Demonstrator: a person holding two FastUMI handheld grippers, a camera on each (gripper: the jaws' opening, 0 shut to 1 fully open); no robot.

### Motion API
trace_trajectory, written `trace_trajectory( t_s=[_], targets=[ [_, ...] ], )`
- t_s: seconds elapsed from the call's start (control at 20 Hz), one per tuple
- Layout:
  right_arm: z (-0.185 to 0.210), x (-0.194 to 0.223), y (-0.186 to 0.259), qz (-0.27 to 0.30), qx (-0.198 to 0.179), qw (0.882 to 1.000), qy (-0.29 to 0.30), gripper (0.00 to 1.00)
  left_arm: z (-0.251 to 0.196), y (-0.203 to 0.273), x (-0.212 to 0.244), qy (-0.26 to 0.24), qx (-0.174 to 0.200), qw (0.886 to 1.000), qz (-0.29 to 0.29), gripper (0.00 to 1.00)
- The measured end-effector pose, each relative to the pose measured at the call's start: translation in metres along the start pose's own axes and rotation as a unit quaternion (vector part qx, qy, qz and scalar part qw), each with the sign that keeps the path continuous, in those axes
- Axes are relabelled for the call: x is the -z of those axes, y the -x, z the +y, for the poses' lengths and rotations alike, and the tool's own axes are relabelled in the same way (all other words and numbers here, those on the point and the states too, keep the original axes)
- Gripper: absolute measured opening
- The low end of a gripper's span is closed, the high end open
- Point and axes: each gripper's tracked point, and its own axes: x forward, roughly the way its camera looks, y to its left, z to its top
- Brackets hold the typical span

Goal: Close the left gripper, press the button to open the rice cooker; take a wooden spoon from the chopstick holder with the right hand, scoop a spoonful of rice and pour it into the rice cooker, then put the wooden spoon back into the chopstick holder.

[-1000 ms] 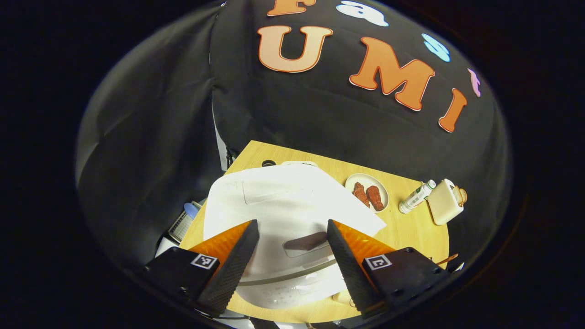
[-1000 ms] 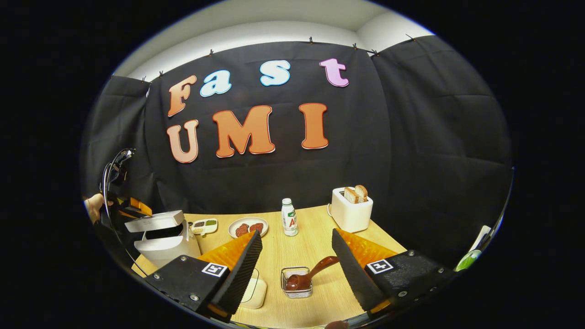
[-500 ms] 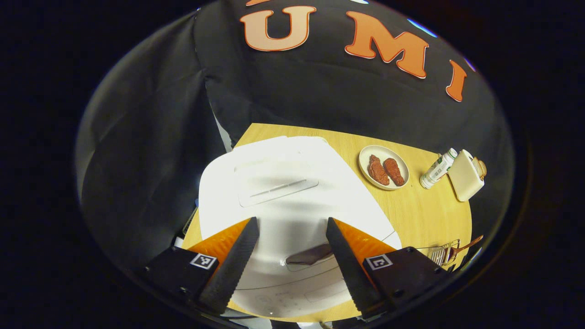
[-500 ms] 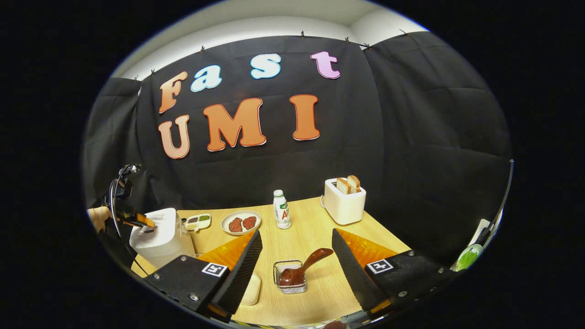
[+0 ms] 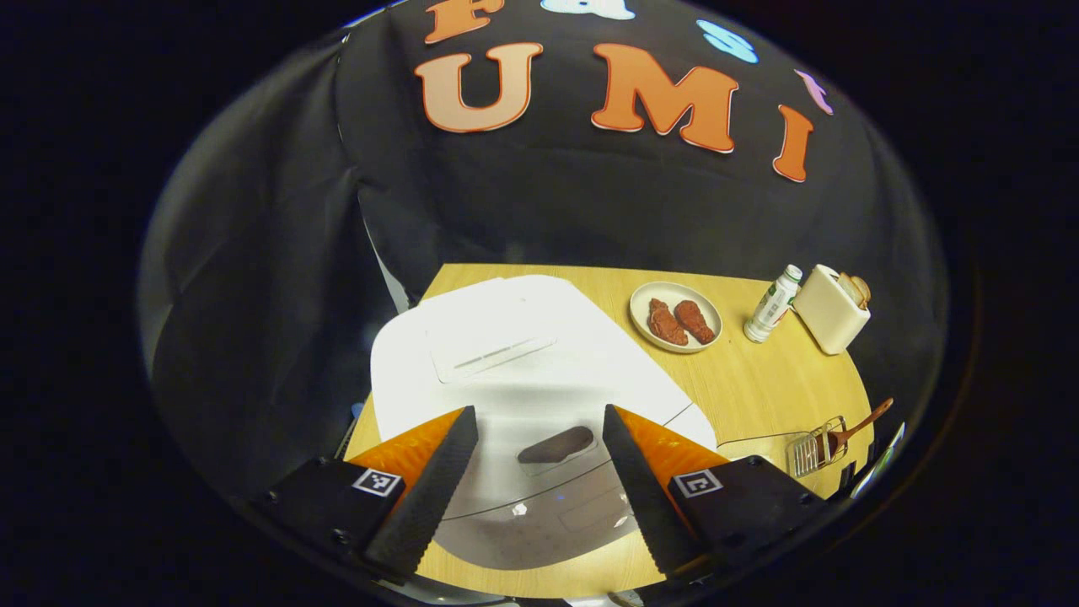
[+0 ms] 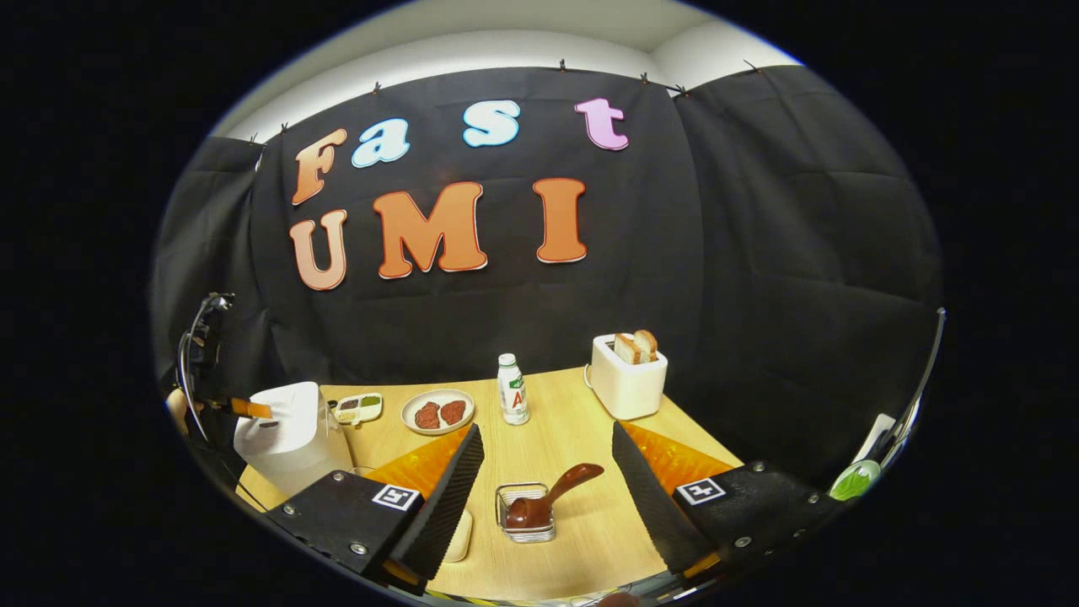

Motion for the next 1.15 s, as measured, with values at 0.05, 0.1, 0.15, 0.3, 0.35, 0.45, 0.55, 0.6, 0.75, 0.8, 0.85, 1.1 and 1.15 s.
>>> trace_trajectory(
  t_s=[0.05,0.1,0.15,0.3,0.35,0.45,0.55,0.6,0.75,0.8,0.85,1.1,1.15],
  targets=[
    [0.000,-0.006,0.002,-0.004,-0.002,1.000,0.000,0.95,-0.001,0.014,-0.014,0.005,0.004,1.000,-0.020,1.00],
    [-0.001,-0.012,0.002,-0.006,-0.003,1.000,-0.001,0.95,-0.003,0.029,-0.029,0.011,0.010,0.999,-0.041,1.00],
    [-0.003,-0.017,0.002,-0.008,-0.002,1.000,-0.001,0.95,-0.003,0.044,-0.044,0.016,0.013,0.998,-0.063,1.00],
    [-0.009,-0.038,0.002,-0.023,0.000,1.000,0.010,0.95,0.007,0.097,-0.094,0.021,0.005,0.990,-0.141,1.00],
    [-0.009,-0.045,0.003,-0.029,0.000,0.999,0.012,0.95,0.015,0.115,-0.107,0.022,-0.006,0.986,-0.166,1.00],
    [-0.008,-0.062,0.007,-0.043,-0.003,0.999,0.010,0.95,0.020,0.157,-0.126,0.035,-0.011,0.977,-0.212,1.00],
    [-0.007,-0.074,0.010,-0.053,-0.005,0.999,0.010,0.95,0.025,0.186,-0.135,0.050,-0.007,0.969,-0.241,1.00],
    [-0.007,-0.080,0.014,-0.060,-0.005,0.998,0.012,0.95,0.030,0.198,-0.136,0.057,-0.009,0.966,-0.250,1.00],
    [-0.007,-0.100,0.020,-0.085,0.000,0.996,0.025,0.95,0.047,0.233,-0.139,0.065,-0.026,0.957,-0.282,1.00],
    [-0.006,-0.104,0.021,-0.089,0.001,0.996,0.028,0.95,0.053,0.243,-0.141,0.065,-0.031,0.954,-0.293,1.00],
    [-0.005,-0.105,0.024,-0.092,0.000,0.995,0.029,0.95,0.057,0.251,-0.144,0.065,-0.035,0.951,-0.300,0.98],
    [-0.002,-0.105,0.023,-0.095,-0.004,0.995,0.027,0.95,0.075,0.284,-0.153,0.075,-0.055,0.937,-0.336,1.00],
    [-0.002,-0.103,0.022,-0.093,-0.004,0.995,0.027,0.95,0.076,0.287,-0.154,0.074,-0.057,0.936,-0.340,1.00]
  ],
)
